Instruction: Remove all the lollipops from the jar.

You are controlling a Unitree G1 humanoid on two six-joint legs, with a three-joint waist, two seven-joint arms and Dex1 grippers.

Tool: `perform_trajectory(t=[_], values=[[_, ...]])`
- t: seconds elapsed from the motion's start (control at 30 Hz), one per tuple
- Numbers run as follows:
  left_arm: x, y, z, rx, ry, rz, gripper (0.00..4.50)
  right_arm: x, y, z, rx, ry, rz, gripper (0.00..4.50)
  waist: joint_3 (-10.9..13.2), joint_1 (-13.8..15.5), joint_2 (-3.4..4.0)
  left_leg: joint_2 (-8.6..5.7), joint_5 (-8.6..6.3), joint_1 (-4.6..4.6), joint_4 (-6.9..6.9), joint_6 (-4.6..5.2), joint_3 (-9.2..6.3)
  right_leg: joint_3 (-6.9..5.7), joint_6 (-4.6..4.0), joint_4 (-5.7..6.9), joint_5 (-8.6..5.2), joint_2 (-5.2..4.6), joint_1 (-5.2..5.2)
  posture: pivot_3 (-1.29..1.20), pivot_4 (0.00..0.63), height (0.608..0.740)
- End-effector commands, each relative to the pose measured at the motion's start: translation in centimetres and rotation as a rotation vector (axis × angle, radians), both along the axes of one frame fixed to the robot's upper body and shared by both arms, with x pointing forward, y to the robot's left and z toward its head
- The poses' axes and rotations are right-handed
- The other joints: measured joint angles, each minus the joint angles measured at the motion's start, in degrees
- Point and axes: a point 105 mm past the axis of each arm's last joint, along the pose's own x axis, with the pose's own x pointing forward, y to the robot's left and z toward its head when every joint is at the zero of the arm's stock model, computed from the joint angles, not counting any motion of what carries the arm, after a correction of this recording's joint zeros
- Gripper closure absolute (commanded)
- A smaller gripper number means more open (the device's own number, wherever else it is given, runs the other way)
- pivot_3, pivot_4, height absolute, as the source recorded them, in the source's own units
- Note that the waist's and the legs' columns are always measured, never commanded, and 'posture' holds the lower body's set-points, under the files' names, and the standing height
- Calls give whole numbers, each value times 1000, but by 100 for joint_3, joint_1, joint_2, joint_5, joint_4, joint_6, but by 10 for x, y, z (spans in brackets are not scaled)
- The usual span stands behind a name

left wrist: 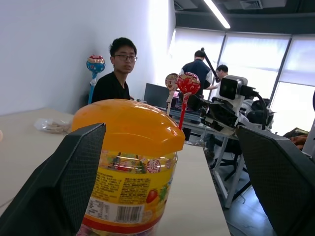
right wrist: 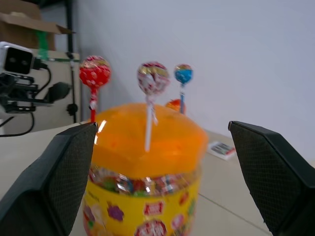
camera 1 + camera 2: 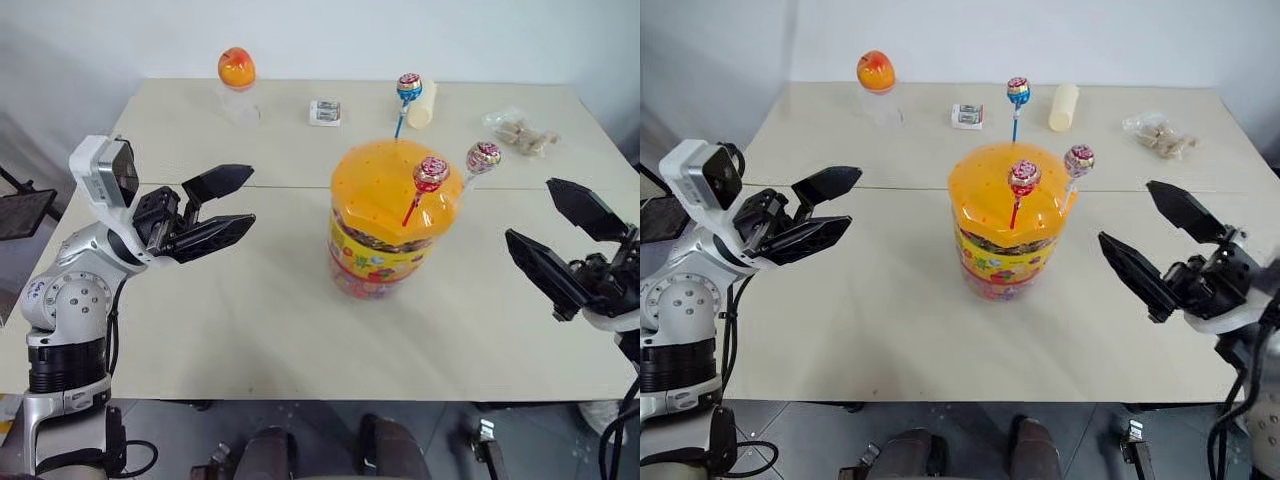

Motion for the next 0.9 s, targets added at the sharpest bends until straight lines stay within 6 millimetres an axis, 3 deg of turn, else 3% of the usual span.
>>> perform_trajectory(t=[0.03,0.4,0.73,0.9], values=[[0,1,8,-39,-26,10,0,-8,5,7,-9,-42,37,49,0,4,-1,-3,0,-4,0,1,-5,-1,1,0,1,0,0,0,150,740],[-2,-4,12,-22,-17,-41,0,-9,10,6,-33,-41,50,49,1,-16,-2,-3,-2,-5,3,3,-4,1,5,-5,3,0,1,0,150,740],[-6,-16,11,-29,-13,-107,0,25,37,6,-61,21,150,49,1,-38,-2,-2,-1,-3,5,3,3,2,5,-4,3,0,0,0,150,740],[-10,-16,11,-43,-8,-109,0,32,42,11,-42,9,174,1262,1,-21,-2,-4,-2,-9,4,3,-9,-4,5,-5,3,-1,0,0,150,740]])
